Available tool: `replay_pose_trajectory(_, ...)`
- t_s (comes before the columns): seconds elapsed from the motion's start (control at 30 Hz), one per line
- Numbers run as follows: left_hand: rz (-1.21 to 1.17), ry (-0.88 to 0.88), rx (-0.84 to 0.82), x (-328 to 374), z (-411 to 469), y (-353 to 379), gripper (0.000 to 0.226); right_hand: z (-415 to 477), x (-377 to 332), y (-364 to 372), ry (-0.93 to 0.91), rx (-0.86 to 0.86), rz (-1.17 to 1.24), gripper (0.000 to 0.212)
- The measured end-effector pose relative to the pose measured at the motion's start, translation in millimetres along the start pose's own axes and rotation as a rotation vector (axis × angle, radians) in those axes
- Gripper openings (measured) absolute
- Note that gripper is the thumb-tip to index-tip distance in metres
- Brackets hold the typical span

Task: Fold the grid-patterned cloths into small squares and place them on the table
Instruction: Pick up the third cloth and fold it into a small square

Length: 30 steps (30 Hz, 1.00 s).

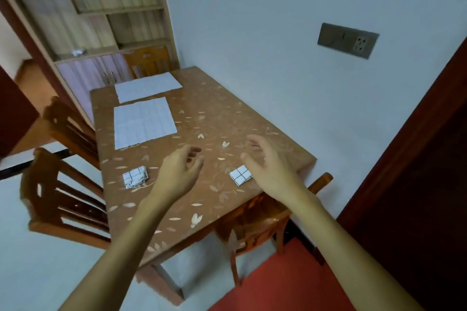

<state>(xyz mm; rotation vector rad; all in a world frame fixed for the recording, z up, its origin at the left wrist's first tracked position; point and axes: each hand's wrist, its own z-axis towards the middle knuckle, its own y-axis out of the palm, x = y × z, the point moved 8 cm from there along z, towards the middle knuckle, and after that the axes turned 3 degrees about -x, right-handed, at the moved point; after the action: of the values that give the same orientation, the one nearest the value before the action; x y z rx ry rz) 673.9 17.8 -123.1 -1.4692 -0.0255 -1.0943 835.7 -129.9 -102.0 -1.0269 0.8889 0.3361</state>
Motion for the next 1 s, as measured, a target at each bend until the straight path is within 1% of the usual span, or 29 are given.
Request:
replay_pose_trajectory(0.13,0.033,-0.012,0.028,-21,-25,-49,0.031,-11,-47,29,-0.059,-0.046,-0.04,0.046)
replay_pose_trajectory(0.23,0.034,-0.025,0.047,-49,-47,-83,0.032,-20,-77,62,-0.073,-0.081,-0.062,0.046)
replay_pose_trajectory(0.33,0.048,-0.049,0.039,-92,-72,-119,0.032,-29,-107,103,-0.071,-0.12,-0.059,0.047)
replay_pose_trajectory(0.43,0.071,-0.101,0.018,-144,-93,-158,0.032,-35,-140,146,-0.061,-0.123,-0.057,0.047)
replay_pose_trajectory(0.63,0.064,-0.177,0.053,-229,-130,-235,0.031,-42,-207,230,-0.081,-0.156,-0.11,0.049)
replay_pose_trajectory(0.8,0.051,-0.244,0.088,-295,-152,-281,0.028,-31,-241,287,-0.092,-0.215,-0.162,0.045)
replay_pose_trajectory(1.0,0.055,-0.337,0.108,-367,-146,-321,0.03,11,-266,350,-0.107,-0.242,-0.18,0.046)
